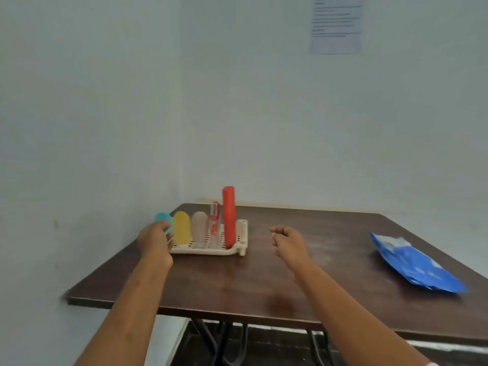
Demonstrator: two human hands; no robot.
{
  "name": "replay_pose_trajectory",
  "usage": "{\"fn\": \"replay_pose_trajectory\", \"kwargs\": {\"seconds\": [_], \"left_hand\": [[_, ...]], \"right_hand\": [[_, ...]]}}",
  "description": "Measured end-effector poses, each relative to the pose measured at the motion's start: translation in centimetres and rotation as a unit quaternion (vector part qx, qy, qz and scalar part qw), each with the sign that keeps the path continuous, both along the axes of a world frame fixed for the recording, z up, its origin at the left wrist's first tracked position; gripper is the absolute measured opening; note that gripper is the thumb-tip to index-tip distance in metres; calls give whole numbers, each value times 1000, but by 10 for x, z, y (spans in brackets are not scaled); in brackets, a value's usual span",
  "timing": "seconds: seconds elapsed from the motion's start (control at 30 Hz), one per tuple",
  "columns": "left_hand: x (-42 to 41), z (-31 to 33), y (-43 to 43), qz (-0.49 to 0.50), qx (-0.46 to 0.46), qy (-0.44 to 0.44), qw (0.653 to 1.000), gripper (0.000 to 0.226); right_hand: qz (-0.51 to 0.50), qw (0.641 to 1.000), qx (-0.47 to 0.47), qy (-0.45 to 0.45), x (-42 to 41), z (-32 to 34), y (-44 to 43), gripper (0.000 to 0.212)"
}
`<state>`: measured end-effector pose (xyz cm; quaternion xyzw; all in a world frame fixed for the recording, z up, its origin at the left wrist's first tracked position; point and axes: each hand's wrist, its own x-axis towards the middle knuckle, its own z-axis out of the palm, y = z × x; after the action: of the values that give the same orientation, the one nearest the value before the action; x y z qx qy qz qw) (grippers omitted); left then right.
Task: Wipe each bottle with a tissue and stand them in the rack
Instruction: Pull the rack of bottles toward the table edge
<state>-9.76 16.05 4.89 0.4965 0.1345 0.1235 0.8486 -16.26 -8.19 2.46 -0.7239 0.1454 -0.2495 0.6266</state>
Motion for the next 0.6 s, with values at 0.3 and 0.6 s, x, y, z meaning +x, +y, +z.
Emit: {"fn": "replay_pose_trajectory", "kwargs": {"seconds": [0.3,0.6], "left_hand": [[75,-22,48,64,220,66,971,34],[124,-42,67,-22,223,138,965,34]], "right_hand": [[18,998,-9,52,78,-18,41,44],[-9,996,-9,85,131,-37,56,30]]}}
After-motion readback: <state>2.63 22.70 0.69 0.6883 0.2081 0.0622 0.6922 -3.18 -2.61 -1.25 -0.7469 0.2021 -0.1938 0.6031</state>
